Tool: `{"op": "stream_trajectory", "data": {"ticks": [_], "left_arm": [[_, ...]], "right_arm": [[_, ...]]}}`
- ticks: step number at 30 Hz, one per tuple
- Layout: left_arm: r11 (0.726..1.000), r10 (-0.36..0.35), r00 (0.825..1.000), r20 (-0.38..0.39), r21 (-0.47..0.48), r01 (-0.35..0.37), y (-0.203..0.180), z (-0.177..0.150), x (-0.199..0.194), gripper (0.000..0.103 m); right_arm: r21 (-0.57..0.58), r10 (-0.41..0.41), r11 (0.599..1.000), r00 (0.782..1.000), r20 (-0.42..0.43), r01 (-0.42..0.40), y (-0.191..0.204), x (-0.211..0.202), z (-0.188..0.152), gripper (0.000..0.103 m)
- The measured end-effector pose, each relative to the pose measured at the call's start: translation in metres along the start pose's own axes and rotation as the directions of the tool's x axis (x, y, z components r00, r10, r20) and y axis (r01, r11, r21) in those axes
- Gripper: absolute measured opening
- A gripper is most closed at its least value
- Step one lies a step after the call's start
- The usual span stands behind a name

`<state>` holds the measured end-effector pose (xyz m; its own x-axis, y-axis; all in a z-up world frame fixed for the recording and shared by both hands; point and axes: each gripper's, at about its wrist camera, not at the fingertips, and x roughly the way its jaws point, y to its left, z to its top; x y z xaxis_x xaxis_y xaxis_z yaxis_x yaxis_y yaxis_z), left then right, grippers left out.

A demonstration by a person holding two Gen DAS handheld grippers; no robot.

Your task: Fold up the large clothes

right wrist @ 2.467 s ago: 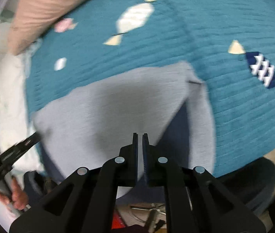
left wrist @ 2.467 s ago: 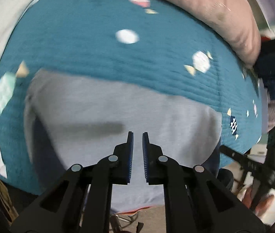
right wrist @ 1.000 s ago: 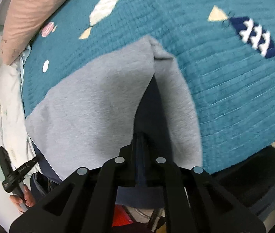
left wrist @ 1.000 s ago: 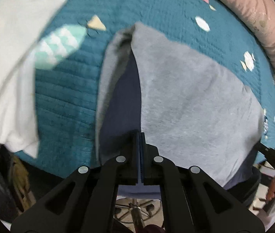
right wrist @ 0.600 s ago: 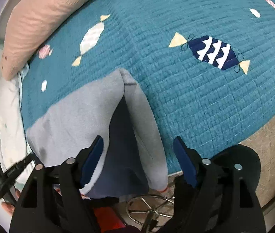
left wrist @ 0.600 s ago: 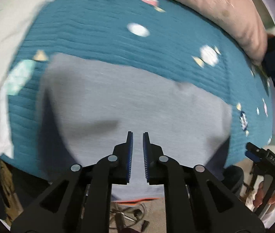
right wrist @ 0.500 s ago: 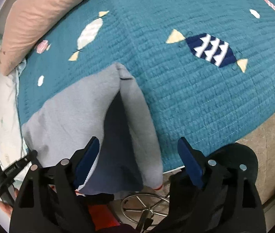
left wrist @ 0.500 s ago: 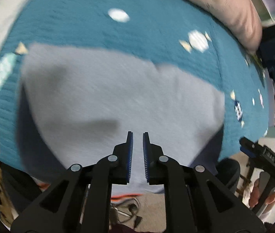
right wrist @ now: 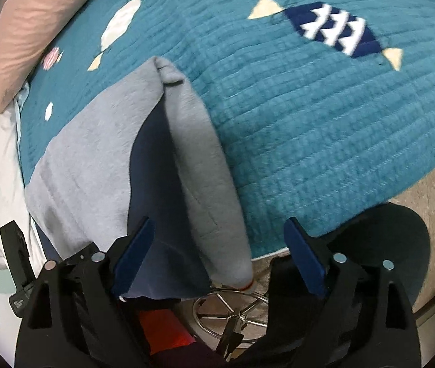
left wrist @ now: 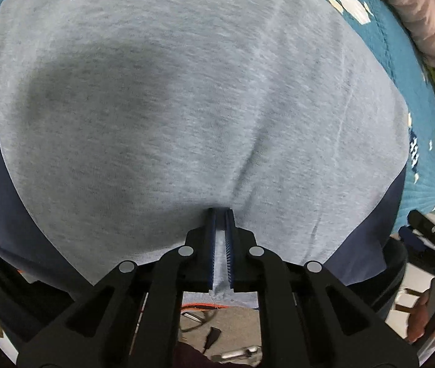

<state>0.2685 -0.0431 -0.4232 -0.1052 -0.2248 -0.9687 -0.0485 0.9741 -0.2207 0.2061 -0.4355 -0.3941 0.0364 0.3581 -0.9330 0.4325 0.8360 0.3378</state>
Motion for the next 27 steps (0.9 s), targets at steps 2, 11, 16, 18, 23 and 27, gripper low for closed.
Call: {"op": "stream_trajectory", "data": {"ticks": [2, 11, 16, 18, 23, 27], "left_arm": [[0.998, 0.045, 0.999, 0.016, 0.034, -0.046, -0.007, -0.001, 0.000, 0.008], [0.991, 0.099, 0.994, 0.046, 0.086, -0.103, -0.029, -0.006, 0.001, 0.007], [0.989, 0.107, 0.993, 0.044, 0.094, -0.111, -0.026, -0.005, 0.002, 0.007], [0.988, 0.114, 0.992, 0.047, 0.102, -0.118, -0.023, -0.005, 0.001, 0.007], [0.986, 0.129, 0.990, 0.049, 0.102, -0.134, -0.036, -0.007, 0.003, 0.007], [0.985, 0.135, 0.990, 0.048, 0.105, -0.139, -0.036, -0.008, 0.003, 0.008]], "right_arm": [[0.008, 0.019, 1.000, 1.000, -0.008, -0.019, 0.004, 0.008, 0.003, 0.092], [0.011, 0.123, 0.992, 0.989, -0.076, -0.123, 0.015, 0.047, 0.005, 0.085], [-0.033, 0.127, 0.991, 0.991, -0.035, -0.128, 0.016, 0.025, -0.010, 0.030], [-0.040, 0.176, 0.983, 0.984, -0.030, -0.177, 0.013, 0.016, -0.015, 0.028], [0.007, 0.211, 0.978, 0.975, -0.072, -0.211, -0.006, 0.041, -0.009, 0.047], [0.052, 0.338, 0.941, 0.938, -0.074, -0.335, -0.011, 0.057, -0.004, 0.085]]}}
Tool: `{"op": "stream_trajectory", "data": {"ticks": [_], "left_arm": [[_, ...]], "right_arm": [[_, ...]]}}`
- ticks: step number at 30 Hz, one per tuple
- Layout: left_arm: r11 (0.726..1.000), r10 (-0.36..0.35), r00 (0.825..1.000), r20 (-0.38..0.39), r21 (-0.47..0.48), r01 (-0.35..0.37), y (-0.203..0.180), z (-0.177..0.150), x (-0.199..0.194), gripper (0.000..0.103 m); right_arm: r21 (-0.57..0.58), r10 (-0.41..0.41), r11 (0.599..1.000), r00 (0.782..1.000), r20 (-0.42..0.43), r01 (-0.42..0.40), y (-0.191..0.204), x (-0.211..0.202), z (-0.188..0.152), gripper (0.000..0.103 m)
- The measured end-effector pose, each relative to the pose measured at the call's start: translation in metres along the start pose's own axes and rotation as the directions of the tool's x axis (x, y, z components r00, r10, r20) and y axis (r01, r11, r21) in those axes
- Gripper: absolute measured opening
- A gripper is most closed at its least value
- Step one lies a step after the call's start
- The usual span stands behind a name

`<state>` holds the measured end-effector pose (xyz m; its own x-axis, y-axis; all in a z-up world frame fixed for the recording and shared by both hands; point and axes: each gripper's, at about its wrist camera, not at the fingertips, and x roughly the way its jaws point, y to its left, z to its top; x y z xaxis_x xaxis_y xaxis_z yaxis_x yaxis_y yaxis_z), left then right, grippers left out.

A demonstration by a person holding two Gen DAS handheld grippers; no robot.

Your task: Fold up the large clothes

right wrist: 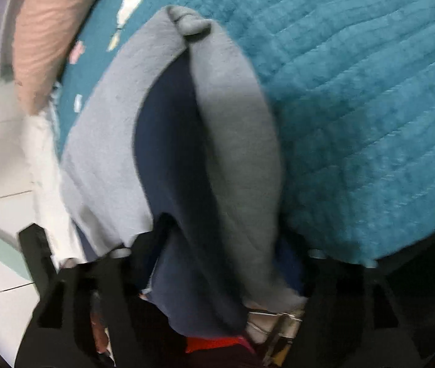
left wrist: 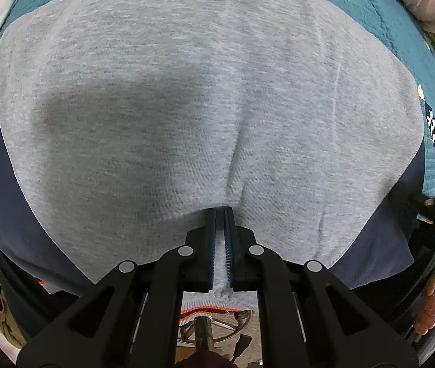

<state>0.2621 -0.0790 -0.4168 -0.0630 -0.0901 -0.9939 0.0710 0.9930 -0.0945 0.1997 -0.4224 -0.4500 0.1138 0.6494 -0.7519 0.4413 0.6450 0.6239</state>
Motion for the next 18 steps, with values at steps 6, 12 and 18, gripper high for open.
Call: {"op": "stream_trajectory", "data": {"ticks": [6, 12, 18], "left_arm": [[1.000, 0.006, 1.000, 0.001, 0.003, -0.006, -0.002, 0.001, -0.002, 0.008], [1.000, 0.001, 1.000, 0.003, 0.009, -0.001, -0.002, 0.002, -0.001, 0.007], [1.000, 0.002, 1.000, 0.010, 0.007, -0.003, -0.003, -0.002, -0.003, 0.007]], "right_arm": [[-0.046, -0.204, 0.978, 0.979, 0.026, 0.205, 0.032, 0.012, -0.002, 0.071], [-0.061, -0.041, 0.997, 0.994, 0.105, 0.047, 0.034, -0.028, -0.026, 0.023], [-0.167, 0.026, 0.986, 0.990, 0.140, -0.002, 0.067, -0.051, -0.048, 0.021]]}}
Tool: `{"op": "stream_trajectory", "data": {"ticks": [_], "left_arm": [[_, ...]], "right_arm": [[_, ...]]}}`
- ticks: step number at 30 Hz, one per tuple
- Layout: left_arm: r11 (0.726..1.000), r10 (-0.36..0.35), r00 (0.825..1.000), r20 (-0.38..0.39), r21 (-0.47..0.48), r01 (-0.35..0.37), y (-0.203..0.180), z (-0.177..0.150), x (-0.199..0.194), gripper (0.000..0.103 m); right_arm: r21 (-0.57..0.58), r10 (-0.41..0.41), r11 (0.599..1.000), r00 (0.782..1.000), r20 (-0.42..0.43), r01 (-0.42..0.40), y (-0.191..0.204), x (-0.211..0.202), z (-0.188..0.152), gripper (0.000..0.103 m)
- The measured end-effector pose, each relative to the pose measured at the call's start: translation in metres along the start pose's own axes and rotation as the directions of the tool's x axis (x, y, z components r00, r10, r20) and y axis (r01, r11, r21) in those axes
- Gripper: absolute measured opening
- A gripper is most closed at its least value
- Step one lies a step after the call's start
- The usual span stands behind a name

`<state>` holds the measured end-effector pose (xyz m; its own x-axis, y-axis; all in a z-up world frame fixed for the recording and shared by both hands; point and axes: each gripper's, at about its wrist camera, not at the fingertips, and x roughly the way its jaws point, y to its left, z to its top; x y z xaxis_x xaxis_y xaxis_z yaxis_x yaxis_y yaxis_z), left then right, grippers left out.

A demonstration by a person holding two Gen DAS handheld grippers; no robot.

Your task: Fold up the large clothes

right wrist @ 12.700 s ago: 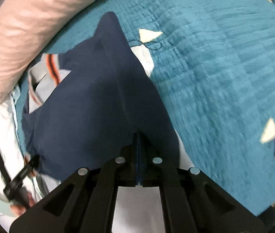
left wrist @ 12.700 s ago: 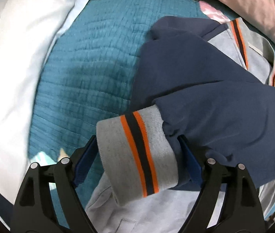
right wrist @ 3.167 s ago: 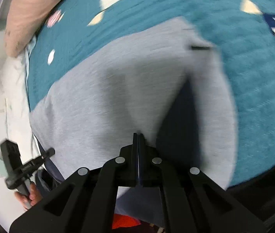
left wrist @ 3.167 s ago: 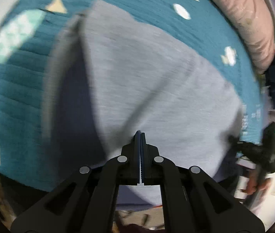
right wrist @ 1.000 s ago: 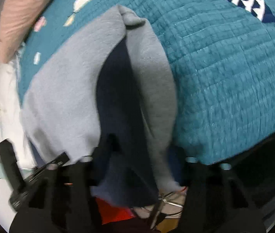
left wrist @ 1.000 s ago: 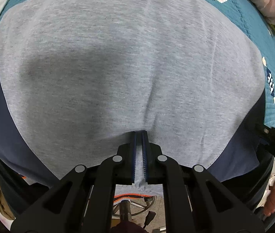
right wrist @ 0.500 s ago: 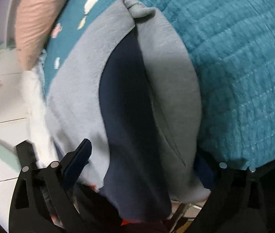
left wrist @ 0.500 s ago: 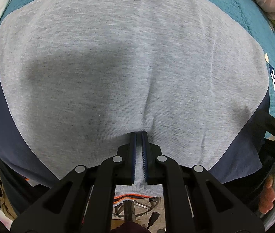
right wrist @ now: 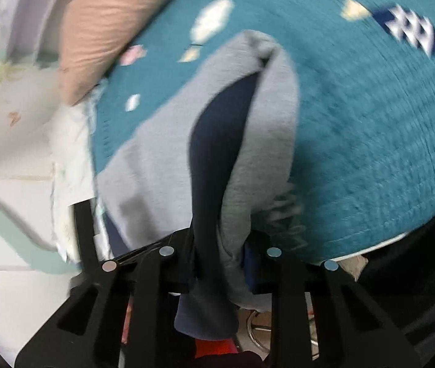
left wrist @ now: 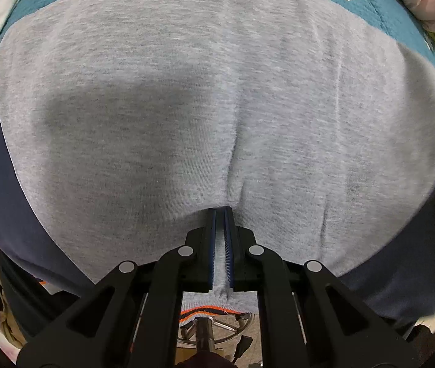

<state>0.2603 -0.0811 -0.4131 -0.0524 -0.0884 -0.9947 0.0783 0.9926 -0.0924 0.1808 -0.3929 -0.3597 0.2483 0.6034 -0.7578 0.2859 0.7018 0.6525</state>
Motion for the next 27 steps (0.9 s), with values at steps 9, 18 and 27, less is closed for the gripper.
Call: {"op": "stream_trajectory", "data": {"ticks": [9, 18, 27], "left_arm": [[0.997, -0.079, 0.996, 0.035, -0.015, 0.080, 0.015, -0.013, -0.004, 0.007], [0.992, -0.123, 0.988, 0.096, 0.023, 0.122, 0.048, -0.037, -0.042, 0.007], [0.989, -0.094, 0.979, 0.181, -0.091, 0.112, 0.133, -0.069, -0.085, 0.008]], "right_arm": [[-0.267, 0.014, 0.963, 1.000, -0.021, -0.019, 0.113, 0.001, -0.005, 0.021], [-0.373, -0.061, 0.927, 0.998, -0.018, 0.049, 0.173, 0.019, -0.016, 0.021], [-0.491, -0.122, 0.869, 0.988, -0.093, 0.061, 0.250, 0.082, -0.041, 0.021]]}}
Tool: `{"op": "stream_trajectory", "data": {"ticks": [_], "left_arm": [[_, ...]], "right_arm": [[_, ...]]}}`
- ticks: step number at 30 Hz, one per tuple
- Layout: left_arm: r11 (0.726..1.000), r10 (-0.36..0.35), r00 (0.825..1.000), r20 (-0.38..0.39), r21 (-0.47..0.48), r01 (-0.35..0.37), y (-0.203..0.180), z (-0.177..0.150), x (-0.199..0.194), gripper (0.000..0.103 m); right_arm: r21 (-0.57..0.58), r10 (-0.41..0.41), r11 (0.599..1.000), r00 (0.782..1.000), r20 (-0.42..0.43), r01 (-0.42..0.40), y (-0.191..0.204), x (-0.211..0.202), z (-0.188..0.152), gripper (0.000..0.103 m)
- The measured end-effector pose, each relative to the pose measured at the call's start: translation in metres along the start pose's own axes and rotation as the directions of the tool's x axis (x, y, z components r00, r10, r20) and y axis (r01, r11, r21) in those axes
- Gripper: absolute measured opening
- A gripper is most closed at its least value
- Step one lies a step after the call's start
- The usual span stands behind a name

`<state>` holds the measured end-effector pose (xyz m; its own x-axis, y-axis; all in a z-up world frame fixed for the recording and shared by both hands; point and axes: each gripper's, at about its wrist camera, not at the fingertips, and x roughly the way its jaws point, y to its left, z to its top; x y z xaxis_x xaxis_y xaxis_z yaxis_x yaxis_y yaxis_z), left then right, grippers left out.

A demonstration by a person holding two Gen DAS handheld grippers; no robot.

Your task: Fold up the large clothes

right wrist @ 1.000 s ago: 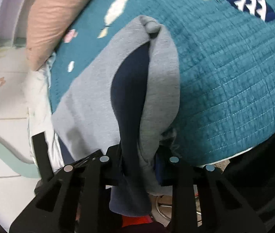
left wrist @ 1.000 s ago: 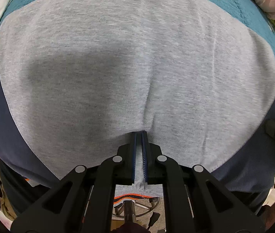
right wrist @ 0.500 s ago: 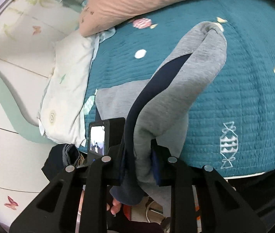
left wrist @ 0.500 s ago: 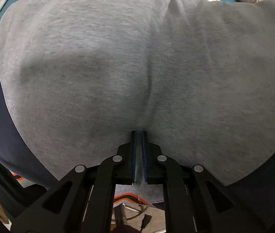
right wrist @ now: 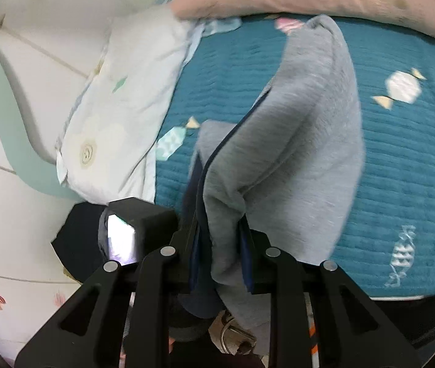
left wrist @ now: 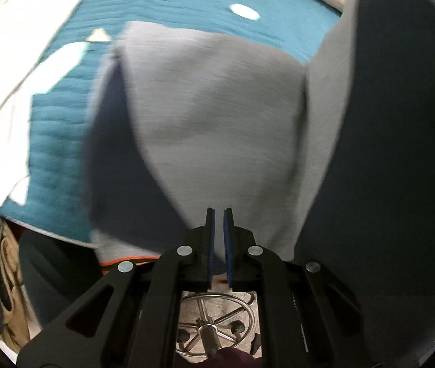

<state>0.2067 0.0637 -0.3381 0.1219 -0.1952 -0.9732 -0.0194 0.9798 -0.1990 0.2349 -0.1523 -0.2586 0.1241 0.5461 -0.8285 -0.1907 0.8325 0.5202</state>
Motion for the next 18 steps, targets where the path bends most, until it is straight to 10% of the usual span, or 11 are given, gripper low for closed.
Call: {"op": "stream_trajectory", "data": {"ticks": [9, 11, 14, 18], "left_arm": [[0.987, 0.037, 0.999, -0.017, -0.155, -0.039, 0.093, -0.034, -0.009, 0.008], [0.983, 0.048, 0.998, -0.027, -0.177, -0.052, 0.110, -0.040, -0.008, 0.008], [0.972, 0.037, 0.998, -0.044, -0.229, -0.046, 0.141, -0.054, -0.007, 0.008], [0.958, 0.046, 0.998, -0.053, -0.282, -0.059, 0.176, -0.065, -0.010, 0.008]], "right_arm": [[-0.039, -0.036, 0.999, 0.988, -0.153, 0.030, 0.042, 0.096, 0.018, 0.021], [0.012, 0.082, 0.997, 0.970, -0.228, -0.081, 0.044, 0.122, 0.018, 0.006], [-0.069, -0.091, 0.995, 0.966, -0.242, 0.077, 0.056, 0.151, 0.016, 0.006], [-0.037, -0.055, 0.998, 0.969, -0.242, 0.047, 0.055, 0.156, 0.015, 0.008]]}}
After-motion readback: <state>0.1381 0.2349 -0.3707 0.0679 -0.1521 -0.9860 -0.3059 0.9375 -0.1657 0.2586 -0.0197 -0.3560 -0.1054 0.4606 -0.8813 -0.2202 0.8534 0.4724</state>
